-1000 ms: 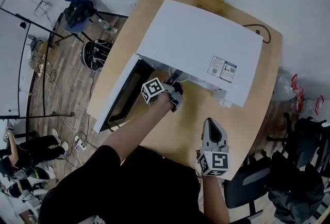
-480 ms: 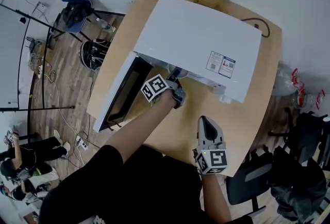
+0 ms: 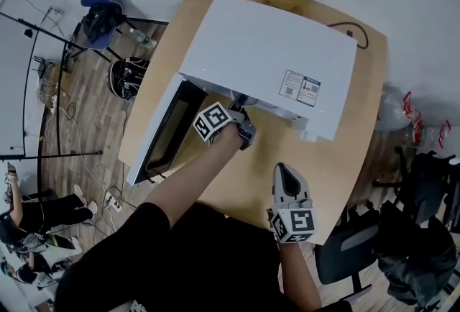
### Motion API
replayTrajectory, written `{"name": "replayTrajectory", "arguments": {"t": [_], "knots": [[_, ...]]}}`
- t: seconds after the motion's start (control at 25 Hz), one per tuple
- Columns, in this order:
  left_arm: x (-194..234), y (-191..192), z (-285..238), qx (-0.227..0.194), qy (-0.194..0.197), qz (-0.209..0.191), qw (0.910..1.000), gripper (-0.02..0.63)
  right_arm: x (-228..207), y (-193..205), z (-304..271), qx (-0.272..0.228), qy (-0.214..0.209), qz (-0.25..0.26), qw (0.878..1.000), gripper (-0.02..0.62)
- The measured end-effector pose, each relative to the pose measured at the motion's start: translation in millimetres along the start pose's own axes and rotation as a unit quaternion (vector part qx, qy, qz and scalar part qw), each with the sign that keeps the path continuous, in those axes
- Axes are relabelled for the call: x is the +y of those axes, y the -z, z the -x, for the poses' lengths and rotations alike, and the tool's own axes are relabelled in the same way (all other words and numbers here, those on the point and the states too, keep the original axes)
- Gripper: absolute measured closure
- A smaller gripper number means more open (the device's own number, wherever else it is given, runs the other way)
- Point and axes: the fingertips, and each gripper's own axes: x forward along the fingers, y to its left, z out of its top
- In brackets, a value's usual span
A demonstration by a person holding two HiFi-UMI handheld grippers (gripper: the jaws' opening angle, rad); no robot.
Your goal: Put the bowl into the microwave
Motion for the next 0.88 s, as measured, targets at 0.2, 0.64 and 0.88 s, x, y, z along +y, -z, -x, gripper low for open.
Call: {"name": "replayTrajectory", "arguments": {"t": [0.2,0.64,0.88], "knots": [[-2,-9,-6,-0.015,0.002,0.002,0.9999,0.367,-2,-1,0,-0.002,0.000,0.002,1.000,0.535],[-4,-21,-17,-0.017,-0.039,-0.116,0.9923,0.365,-15,9,1,0.005,0.009,0.007,1.000,0.535],[-2,-26,-17,-0.015,-0.057,-0.175,0.9828,0.356,-20,15,0,0.008,0.011,0.002,1.000,0.535]]}}
